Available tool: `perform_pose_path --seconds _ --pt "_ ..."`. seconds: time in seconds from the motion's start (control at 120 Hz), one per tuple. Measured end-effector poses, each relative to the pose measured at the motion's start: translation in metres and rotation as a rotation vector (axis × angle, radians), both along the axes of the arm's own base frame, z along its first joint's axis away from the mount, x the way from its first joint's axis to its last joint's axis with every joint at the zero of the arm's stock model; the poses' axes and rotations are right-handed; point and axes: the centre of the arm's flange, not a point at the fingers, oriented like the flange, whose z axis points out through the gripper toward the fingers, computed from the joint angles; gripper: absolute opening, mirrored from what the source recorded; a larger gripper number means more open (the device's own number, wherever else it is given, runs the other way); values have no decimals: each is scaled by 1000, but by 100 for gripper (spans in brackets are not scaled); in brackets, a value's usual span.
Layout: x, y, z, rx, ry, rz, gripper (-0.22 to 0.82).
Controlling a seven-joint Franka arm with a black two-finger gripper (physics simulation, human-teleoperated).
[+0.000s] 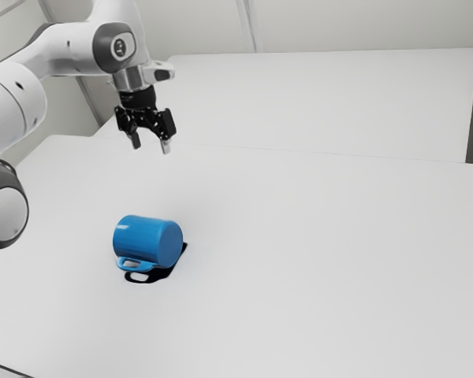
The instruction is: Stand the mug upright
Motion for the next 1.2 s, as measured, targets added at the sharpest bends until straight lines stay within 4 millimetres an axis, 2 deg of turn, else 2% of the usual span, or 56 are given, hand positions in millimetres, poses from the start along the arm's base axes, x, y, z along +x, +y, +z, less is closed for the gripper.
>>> perform_pose_path --seconds 0.167,0.242,0.292,0.383,0.483,0.65,0.808,1.017,1.2 --pt "4 -2 4 -8 -57 -22 60" --pt "3 -8 -2 -19 -73 -34 60" --pt "-5 -2 -9 -33 -70 -23 60" --pt "-41 34 -29 -106 -54 68 60" --pt "-66 80 -50 -208 -59 183 60" --pt "-94 144 -81 -359 -81 314 60" --pt "-111 180 -107 -476 -94 353 60" --pt "-130 195 -151 -624 -67 334 60" --pt "-143 192 -181 -727 -65 288 60"
